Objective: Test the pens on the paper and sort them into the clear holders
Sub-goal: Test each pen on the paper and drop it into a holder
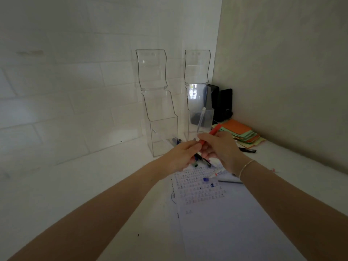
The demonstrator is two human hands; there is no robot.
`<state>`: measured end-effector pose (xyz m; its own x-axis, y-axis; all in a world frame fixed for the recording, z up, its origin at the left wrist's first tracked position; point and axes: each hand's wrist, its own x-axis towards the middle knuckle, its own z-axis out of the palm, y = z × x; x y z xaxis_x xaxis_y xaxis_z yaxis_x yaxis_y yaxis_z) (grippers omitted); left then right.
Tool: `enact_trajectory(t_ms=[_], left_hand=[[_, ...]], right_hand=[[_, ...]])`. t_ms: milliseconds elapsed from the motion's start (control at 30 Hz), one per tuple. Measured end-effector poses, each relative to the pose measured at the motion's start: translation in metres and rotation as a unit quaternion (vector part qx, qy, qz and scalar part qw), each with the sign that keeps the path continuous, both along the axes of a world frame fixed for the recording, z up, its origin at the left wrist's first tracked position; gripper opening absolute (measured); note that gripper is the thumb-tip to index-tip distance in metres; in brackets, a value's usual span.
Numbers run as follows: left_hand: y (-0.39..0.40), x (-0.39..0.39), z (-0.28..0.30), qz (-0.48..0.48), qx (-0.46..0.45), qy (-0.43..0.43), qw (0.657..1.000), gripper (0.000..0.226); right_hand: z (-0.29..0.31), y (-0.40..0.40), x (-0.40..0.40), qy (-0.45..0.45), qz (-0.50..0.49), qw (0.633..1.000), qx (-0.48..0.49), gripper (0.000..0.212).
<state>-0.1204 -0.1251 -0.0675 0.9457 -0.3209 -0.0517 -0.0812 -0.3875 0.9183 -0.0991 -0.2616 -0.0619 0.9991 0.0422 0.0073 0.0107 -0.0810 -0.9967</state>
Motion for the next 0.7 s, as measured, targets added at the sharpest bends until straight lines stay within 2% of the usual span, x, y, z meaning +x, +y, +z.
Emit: enact_trajectory(t_ms=[67,133,267,400,533,633,700], left_hand=[[0.001,-0.001,-0.004,0.004,-0.003,-0.036,0.999,0.024],[0.005,0.0,-0.009,0.015,0.006,-0.059,0.998,0.033],[0.014,0.002,-0.012,0.016,-0.02,-0.023,0.999,0.039],[0.017,0.003,-0.018,-0.01,0.016,-0.026,0.999,0.034],[0.024,0.004,-0.028,0.035,-0.011,-0.044,0.998,0.024],[0.028,0.004,-0.036,0.048,-0.028,-0.07,0.996,0.019],[0.029,0.005,-0.043,0.043,-0.008,-0.11,0.993,0.019]], right_hand=[[0.003,0.001,0.001,-0.005,0.0,1.0,0.003,0.027],[0.004,-0.001,0.004,-0.009,-0.013,1.0,0.006,0.026],[0.002,-0.01,0.007,0.02,-0.015,0.999,0.026,0.024],[-0.01,-0.011,0.002,0.089,0.066,0.99,0.089,0.021],[-0.018,-0.016,-0.001,0.136,0.139,0.967,0.165,0.016],[-0.022,-0.013,-0.004,0.13,0.114,0.975,0.139,0.015],[-0.024,-0.007,-0.004,0.128,0.072,0.982,0.123,0.013]])
